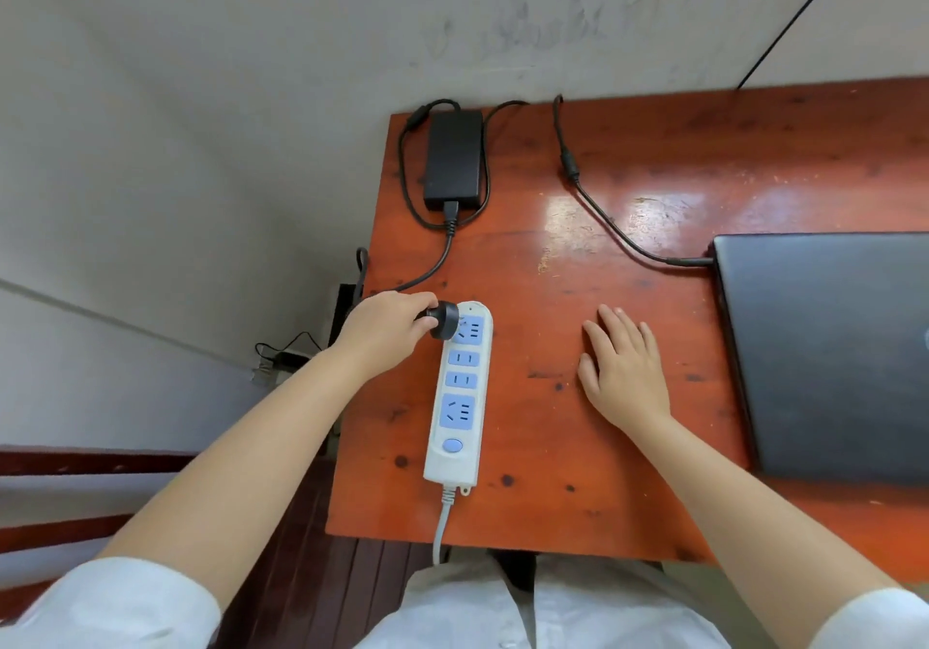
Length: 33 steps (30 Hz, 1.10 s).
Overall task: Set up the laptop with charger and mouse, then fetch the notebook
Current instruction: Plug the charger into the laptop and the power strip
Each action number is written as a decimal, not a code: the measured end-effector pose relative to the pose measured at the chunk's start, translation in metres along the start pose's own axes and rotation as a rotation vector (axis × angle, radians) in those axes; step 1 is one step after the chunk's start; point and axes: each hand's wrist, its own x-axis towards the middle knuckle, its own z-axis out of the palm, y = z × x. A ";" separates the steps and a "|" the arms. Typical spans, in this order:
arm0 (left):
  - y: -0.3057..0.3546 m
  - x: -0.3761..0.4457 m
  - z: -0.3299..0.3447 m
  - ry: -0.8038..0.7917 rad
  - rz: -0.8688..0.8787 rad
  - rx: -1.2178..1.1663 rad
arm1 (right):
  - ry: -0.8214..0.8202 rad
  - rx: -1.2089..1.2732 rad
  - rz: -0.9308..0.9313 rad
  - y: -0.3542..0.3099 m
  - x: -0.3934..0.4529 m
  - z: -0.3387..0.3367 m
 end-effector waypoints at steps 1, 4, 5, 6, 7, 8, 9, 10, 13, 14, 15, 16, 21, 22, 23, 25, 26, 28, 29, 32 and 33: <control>0.001 0.003 -0.001 -0.028 0.016 0.004 | 0.005 0.002 0.004 0.000 -0.001 0.000; 0.002 0.010 -0.003 -0.113 0.032 0.008 | 0.034 0.022 0.012 0.000 -0.001 0.001; 0.002 0.012 -0.005 -0.134 0.027 -0.002 | 0.039 0.030 0.016 0.000 -0.001 0.001; 0.002 0.015 -0.006 -0.151 0.023 -0.006 | 0.041 0.040 0.021 0.000 -0.001 0.001; 0.001 0.017 -0.008 -0.167 0.023 0.002 | 0.049 0.044 0.023 0.000 -0.001 0.002; 0.002 0.020 -0.010 -0.185 0.023 0.014 | 0.057 0.043 0.022 0.001 -0.001 0.002; 0.002 0.022 -0.011 -0.204 0.021 0.026 | 0.060 0.041 0.019 0.001 -0.001 0.002; 0.003 0.024 -0.013 -0.220 0.018 0.036 | 0.059 0.042 0.019 0.002 -0.001 0.002; 0.004 0.027 -0.016 -0.232 0.011 0.074 | 0.048 0.046 0.021 0.002 0.000 0.003; 0.004 0.027 -0.017 -0.234 0.009 0.087 | 0.046 0.044 0.021 0.002 0.000 0.003; 0.005 0.028 -0.018 -0.239 0.006 0.099 | 0.044 0.043 0.020 0.002 0.000 0.003; 0.006 0.028 -0.018 -0.247 0.003 0.113 | 0.046 0.043 0.018 0.003 0.000 0.004; 0.023 0.033 -0.016 -0.248 -0.028 0.297 | 0.069 0.042 0.009 0.004 0.000 0.005; 0.028 0.034 -0.015 -0.247 -0.024 0.358 | 0.072 0.041 0.008 0.004 0.000 0.005; 0.033 0.034 -0.013 -0.253 -0.015 0.418 | 0.074 0.041 0.008 0.004 0.000 0.005; 0.041 0.034 -0.008 -0.264 0.004 0.511 | 0.087 0.039 0.001 0.004 0.000 0.005; 0.043 0.034 -0.006 -0.265 0.006 0.541 | 0.098 0.038 -0.003 0.005 0.000 0.005; 0.045 0.036 -0.003 -0.261 -0.012 0.561 | 0.113 0.036 -0.008 0.005 0.000 0.006; 0.046 0.038 -0.002 -0.262 -0.024 0.560 | 0.113 0.033 -0.009 0.005 0.000 0.006; 0.051 0.041 -0.001 -0.261 -0.017 0.571 | 0.111 0.033 -0.008 0.006 0.000 0.006; 0.054 0.041 0.000 -0.256 0.007 0.585 | 0.107 0.035 -0.008 0.006 0.000 0.006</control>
